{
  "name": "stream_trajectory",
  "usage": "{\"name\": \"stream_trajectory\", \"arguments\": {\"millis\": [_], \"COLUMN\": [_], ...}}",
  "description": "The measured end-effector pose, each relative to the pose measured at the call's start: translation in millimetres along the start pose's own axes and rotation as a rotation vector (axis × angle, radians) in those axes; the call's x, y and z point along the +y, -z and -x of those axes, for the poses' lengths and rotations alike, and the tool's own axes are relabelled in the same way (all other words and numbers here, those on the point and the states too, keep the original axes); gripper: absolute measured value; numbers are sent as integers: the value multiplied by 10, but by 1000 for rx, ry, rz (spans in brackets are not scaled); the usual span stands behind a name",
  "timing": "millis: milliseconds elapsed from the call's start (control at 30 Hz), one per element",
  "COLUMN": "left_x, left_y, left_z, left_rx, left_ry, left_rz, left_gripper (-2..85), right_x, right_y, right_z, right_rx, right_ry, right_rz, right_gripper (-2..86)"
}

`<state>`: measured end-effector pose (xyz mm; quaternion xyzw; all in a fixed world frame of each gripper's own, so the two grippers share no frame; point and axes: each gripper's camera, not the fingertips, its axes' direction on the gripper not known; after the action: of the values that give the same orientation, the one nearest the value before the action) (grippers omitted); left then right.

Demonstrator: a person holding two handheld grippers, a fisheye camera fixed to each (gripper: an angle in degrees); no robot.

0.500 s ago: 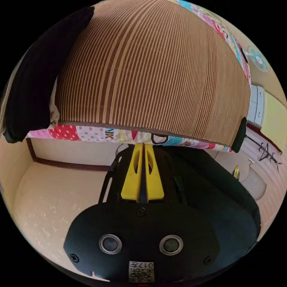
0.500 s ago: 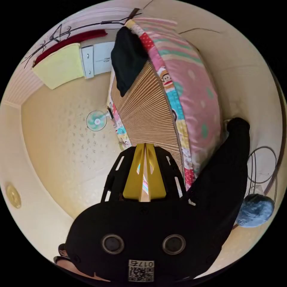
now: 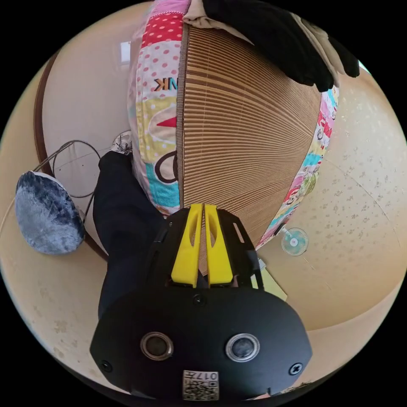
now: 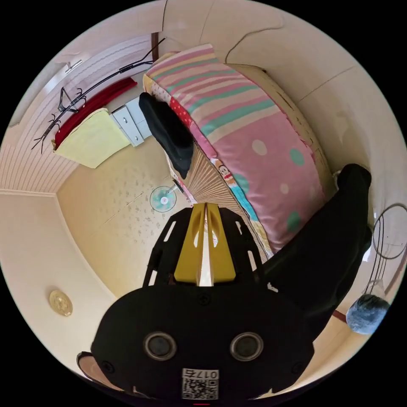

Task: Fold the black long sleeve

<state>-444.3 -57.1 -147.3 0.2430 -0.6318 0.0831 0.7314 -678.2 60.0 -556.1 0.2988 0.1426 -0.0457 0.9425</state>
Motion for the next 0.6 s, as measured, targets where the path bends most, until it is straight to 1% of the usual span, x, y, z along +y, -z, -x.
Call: {"name": "stream_trajectory", "arguments": {"millis": [100, 200, 300, 400, 467, 533, 567, 600], "left_x": [216, 424, 560, 630, 680, 737, 744, 763], "left_y": [-166, -242, -171, 4, 133, 255, 270, 292], "left_z": [-51, -128, -95, 45, 185, 445, 526, 700], "left_rx": [-1, -15, 6, -4, -41, -83, -84, -82], "left_ry": [-36, -94, -117, -131, -127, -100, -89, -59], "left_rz": [-1, -7, -49, -103, -138, -166, -166, -173], "left_gripper": [-10, -10, -10, -10, -10, -10, -10, -10], "right_x": [-316, -626, -932, -1163, -1253, -1344, -1393, -1395], "right_y": [-201, -443, -743, -1072, -1316, -1562, -1743, -1817], "right_z": [326, 670, 996, 1324, 1607, 1728, 1752, 1766], "right_rx": [-53, 3, 78, 214, 374, 453, 524, 565], "right_ry": [67, 92, 97, 111, 156, 191, 170, 152], "right_rz": [48, 52, 22, -31, -94, -46, 1, 8], "right_gripper": [31, 68, 99, 110, 109, 93, 75, 64]}}
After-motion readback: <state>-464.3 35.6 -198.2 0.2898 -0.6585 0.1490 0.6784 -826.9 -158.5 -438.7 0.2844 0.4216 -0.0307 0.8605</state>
